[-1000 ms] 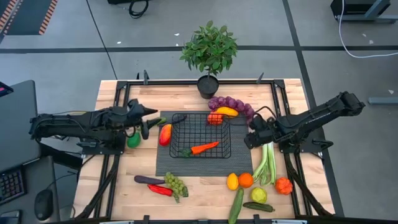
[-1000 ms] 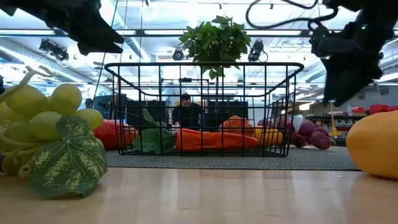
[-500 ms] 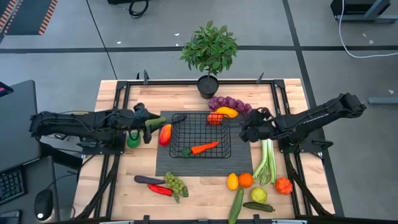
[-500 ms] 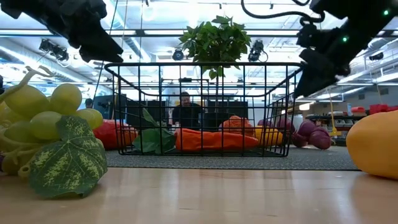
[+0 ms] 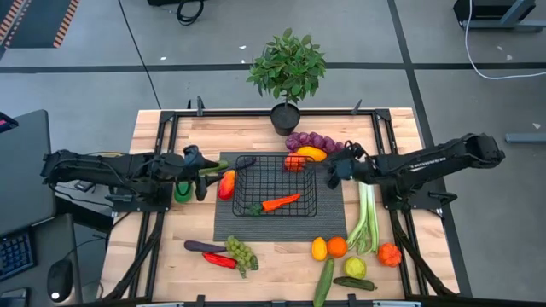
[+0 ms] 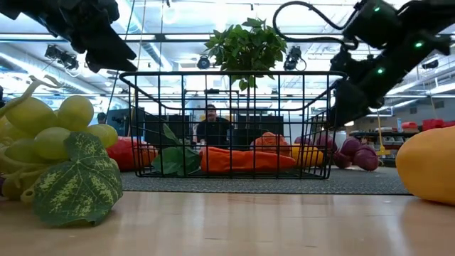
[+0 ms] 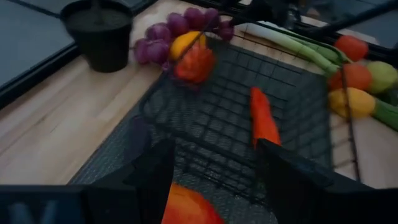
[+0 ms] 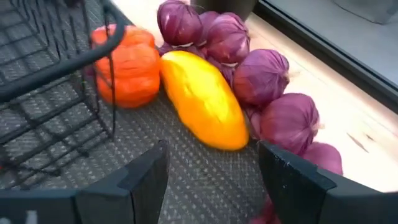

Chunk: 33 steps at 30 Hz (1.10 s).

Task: Build produce basket
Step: Put the yellow mango into the wire basket

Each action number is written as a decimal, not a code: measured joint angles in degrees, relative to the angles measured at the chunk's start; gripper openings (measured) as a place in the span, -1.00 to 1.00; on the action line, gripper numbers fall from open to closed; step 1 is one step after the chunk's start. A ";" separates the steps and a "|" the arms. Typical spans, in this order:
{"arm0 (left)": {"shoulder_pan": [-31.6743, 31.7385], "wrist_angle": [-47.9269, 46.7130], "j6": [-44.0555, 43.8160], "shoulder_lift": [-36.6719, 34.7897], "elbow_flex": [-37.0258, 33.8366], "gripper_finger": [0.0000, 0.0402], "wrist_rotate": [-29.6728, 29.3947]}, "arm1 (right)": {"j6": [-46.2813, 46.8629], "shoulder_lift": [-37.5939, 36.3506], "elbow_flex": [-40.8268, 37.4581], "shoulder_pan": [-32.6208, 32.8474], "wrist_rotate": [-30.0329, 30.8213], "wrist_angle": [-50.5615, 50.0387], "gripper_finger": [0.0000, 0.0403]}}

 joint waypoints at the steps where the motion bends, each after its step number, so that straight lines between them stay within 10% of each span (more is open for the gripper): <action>1: 0.02 -0.47 -0.91 0.00 0.01 0.15 -1.09 | -1.13 0.00 0.00 -1.16 -0.88 0.36 0.23; 33: -0.05 -5.38 -5.01 0.04 0.01 0.15 -2.30 | -25.92 11.23 -0.02 -19.44 -19.56 13.78 0.23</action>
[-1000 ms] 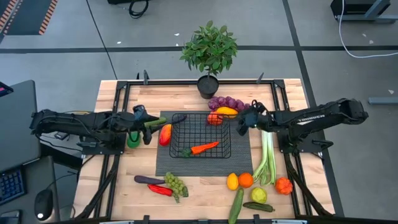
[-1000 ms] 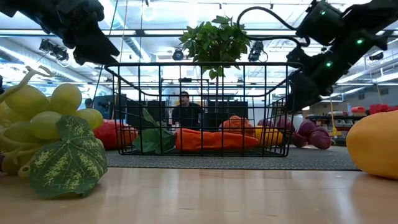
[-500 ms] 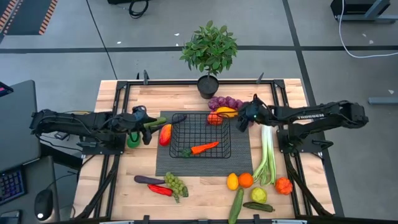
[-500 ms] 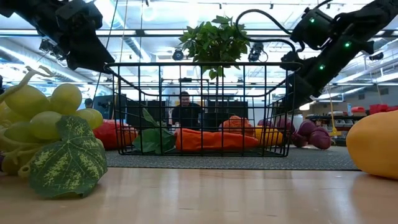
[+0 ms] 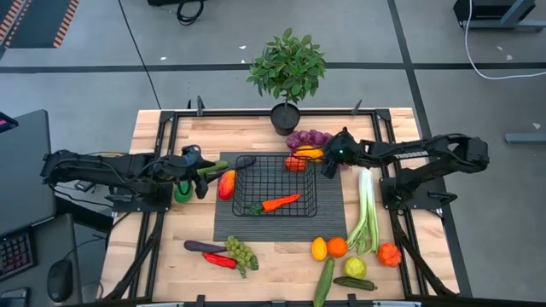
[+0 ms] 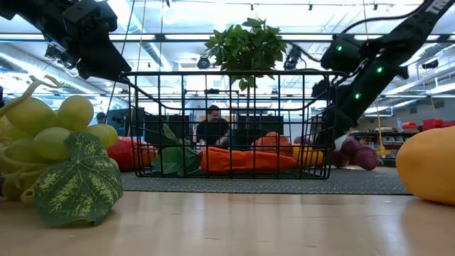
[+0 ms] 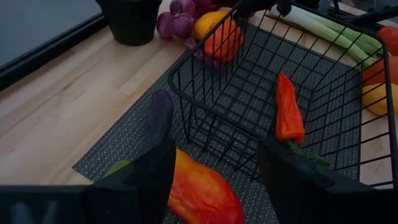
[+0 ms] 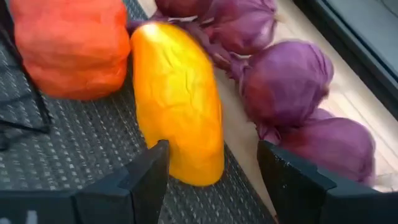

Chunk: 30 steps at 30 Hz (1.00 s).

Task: Build produce basket
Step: Put the yellow mango into the wire basket

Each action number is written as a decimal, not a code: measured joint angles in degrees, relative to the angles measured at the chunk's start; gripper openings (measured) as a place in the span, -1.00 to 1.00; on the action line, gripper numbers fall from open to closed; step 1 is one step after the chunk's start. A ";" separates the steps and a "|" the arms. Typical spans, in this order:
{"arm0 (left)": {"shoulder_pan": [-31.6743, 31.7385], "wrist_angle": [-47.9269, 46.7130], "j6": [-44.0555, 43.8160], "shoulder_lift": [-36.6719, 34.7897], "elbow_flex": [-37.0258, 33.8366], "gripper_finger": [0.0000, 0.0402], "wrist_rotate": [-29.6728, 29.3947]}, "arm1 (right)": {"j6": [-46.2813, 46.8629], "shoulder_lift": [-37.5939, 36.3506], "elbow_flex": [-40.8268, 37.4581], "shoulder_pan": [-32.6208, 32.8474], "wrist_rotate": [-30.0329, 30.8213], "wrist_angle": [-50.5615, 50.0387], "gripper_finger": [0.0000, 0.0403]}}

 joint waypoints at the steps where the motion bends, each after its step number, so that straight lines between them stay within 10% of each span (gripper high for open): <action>1: 0.00 0.00 0.02 0.00 0.00 0.15 0.01 | -0.89 0.99 0.00 -0.28 -0.15 1.40 0.23; 13: 0.00 -0.06 -0.56 0.00 0.00 0.15 0.02 | -7.79 10.83 -0.02 -2.64 -4.47 12.10 0.23; 30: 0.00 -0.06 -0.73 0.00 0.00 0.15 0.06 | -9.18 6.24 0.17 -2.23 -5.12 13.45 0.23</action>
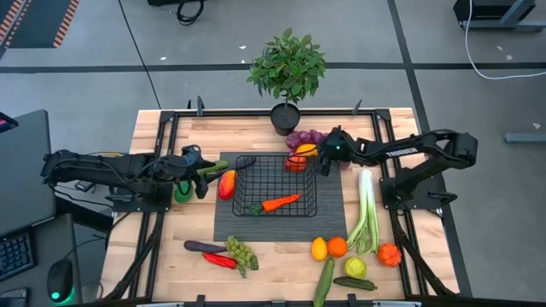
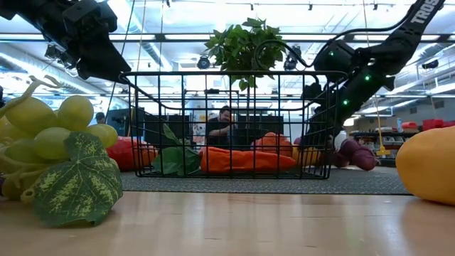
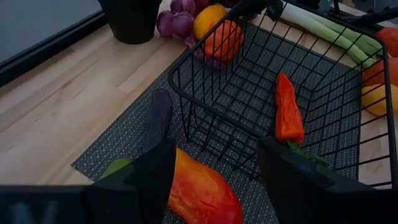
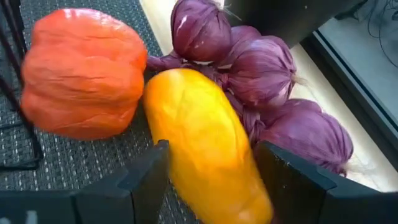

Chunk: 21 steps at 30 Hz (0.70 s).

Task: Build produce basket
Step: Put the yellow mango into the wire basket

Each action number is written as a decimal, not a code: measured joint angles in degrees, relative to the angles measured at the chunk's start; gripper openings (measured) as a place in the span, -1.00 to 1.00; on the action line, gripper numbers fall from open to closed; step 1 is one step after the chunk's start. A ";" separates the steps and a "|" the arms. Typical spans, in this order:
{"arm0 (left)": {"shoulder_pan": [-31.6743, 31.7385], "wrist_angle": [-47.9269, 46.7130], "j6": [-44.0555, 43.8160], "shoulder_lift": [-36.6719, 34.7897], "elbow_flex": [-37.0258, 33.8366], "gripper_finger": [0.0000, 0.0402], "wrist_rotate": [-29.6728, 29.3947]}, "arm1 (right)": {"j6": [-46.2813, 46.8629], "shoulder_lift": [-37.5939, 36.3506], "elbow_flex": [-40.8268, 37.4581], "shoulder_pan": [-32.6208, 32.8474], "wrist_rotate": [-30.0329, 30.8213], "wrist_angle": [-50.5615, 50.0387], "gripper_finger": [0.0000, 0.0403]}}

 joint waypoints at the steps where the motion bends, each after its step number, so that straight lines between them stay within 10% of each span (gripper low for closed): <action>1: 0.00 0.20 0.10 0.00 0.00 0.15 -0.01 | -0.24 0.32 -0.01 0.00 -0.41 0.44 0.23; 21: 0.00 0.54 0.49 -0.02 0.00 0.15 -0.01 | -1.31 5.64 0.16 -0.20 1.17 3.76 0.11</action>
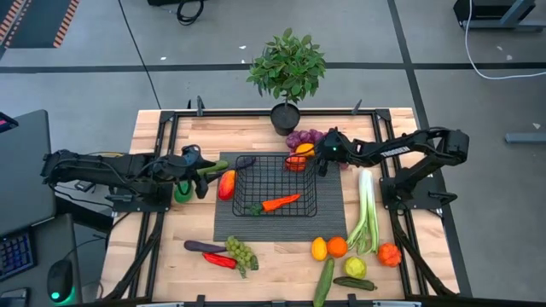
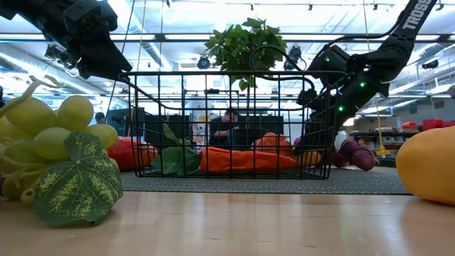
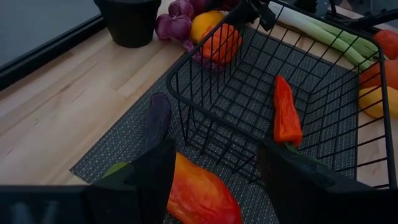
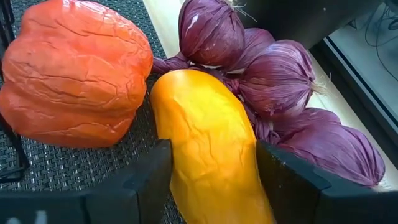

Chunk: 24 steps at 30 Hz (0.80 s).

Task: Build produce basket
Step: Put the yellow mango into the wire basket

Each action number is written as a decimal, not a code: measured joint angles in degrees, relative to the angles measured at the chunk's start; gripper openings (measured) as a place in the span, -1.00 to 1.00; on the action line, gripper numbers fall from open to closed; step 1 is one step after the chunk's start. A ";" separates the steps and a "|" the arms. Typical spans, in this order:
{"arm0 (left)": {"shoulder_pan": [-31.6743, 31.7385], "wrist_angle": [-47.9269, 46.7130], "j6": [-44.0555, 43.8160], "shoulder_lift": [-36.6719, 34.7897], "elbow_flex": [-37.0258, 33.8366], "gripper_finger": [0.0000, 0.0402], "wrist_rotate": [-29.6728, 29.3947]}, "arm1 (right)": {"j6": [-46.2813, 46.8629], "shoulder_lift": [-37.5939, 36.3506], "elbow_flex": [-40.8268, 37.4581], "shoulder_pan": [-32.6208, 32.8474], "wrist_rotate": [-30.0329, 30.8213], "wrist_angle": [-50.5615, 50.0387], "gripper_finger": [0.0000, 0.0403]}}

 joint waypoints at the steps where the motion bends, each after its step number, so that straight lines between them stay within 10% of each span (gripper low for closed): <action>1: 0.00 0.01 0.02 0.00 0.00 0.15 0.00 | 0.15 0.00 0.02 -0.09 -0.04 -0.40 0.07; 24: 0.15 1.11 3.25 -0.16 0.04 0.15 0.15 | 9.15 -16.36 -0.40 3.12 6.02 -17.07 -0.11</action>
